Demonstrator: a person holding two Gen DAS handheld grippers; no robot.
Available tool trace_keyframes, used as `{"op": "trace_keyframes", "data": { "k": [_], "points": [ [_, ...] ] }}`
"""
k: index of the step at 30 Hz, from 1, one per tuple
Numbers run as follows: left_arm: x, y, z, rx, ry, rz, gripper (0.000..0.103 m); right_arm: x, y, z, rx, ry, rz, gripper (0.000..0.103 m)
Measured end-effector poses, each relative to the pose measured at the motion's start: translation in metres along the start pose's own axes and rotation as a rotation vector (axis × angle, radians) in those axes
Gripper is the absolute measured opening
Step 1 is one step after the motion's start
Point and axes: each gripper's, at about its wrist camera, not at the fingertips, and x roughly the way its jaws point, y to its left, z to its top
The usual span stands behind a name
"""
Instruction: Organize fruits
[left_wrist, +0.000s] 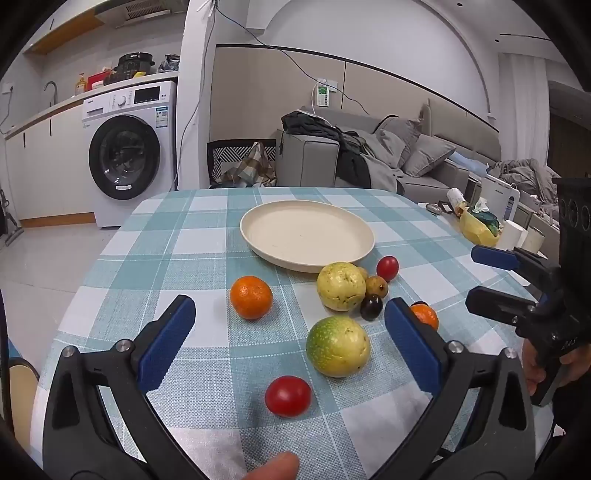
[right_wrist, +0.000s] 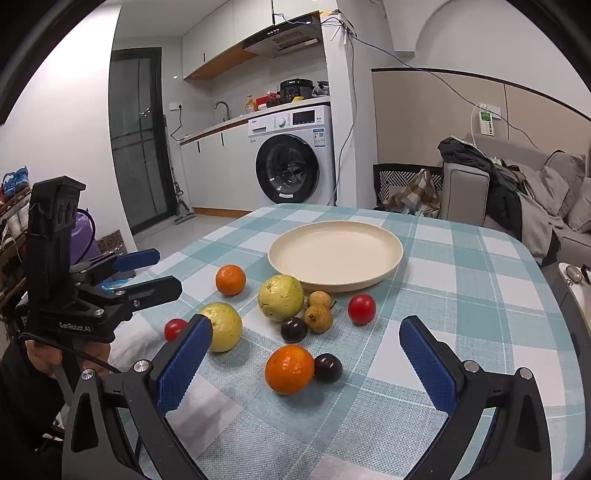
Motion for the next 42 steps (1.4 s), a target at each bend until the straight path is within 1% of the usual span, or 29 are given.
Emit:
{"op": "trace_keyframes", "data": {
  "k": [7,9,13,15,16,42],
  "points": [
    [-0.006,-0.005,-0.003,-0.003,-0.005,0.004,0.102,-0.001,0.002,0.000,-0.007,0.011,0.017,0.103],
    [0.004,-0.003,0.000,-0.012,0.024,-0.005,0.102,0.000,0.001,0.001,-0.008,0.012,0.020,0.103],
    [0.004,-0.003,0.000,-0.016,0.027,-0.005,0.102,-0.016,0.017,-0.005,-0.003,0.017,0.027,0.103],
    [0.003,-0.002,0.000,-0.018,0.028,-0.005,0.102,0.003,0.000,0.002,0.011,0.031,0.002,0.103],
    [0.003,-0.002,0.000,-0.010,0.029,-0.004,0.102,0.002,-0.002,0.002,0.013,0.030,0.005,0.103],
    [0.005,-0.001,0.001,-0.011,0.032,-0.008,0.102,0.000,0.001,0.001,0.007,0.025,0.007,0.103]
  ]
}}
